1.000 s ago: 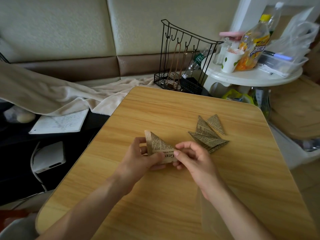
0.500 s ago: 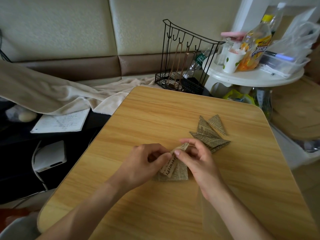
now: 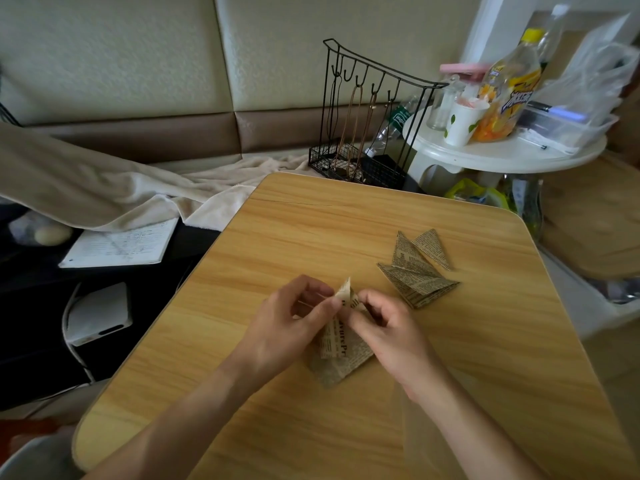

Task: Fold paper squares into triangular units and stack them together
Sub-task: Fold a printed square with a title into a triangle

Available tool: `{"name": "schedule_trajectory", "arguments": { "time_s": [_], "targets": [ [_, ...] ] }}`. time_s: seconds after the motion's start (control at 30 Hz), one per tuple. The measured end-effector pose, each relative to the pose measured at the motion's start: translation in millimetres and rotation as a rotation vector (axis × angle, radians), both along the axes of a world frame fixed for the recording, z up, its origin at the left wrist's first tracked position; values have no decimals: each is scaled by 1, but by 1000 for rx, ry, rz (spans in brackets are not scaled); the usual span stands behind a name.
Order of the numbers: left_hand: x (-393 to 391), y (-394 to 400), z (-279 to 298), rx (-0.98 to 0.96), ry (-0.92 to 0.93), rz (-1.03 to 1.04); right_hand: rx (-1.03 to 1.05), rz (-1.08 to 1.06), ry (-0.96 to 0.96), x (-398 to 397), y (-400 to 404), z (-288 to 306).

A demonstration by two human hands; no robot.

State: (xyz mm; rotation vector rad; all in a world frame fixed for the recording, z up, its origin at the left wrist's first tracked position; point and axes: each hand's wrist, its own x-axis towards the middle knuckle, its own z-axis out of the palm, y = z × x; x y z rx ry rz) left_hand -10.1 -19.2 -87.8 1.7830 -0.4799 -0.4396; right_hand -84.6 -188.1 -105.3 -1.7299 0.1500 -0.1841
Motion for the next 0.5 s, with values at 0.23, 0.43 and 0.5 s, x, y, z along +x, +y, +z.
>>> {"name": "schedule_trajectory", "arguments": {
  "time_s": [0.23, 0.43, 0.5],
  "targets": [
    [2, -1, 2, -128, 97, 30, -230, 70, -14, -3, 1, 2],
    [4, 3, -1, -194, 245, 101, -62, 206, 80, -4, -4, 11],
    [5, 3, -1, -229, 299, 113, -88, 196, 90, -3, -6, 9]
  ]
}}
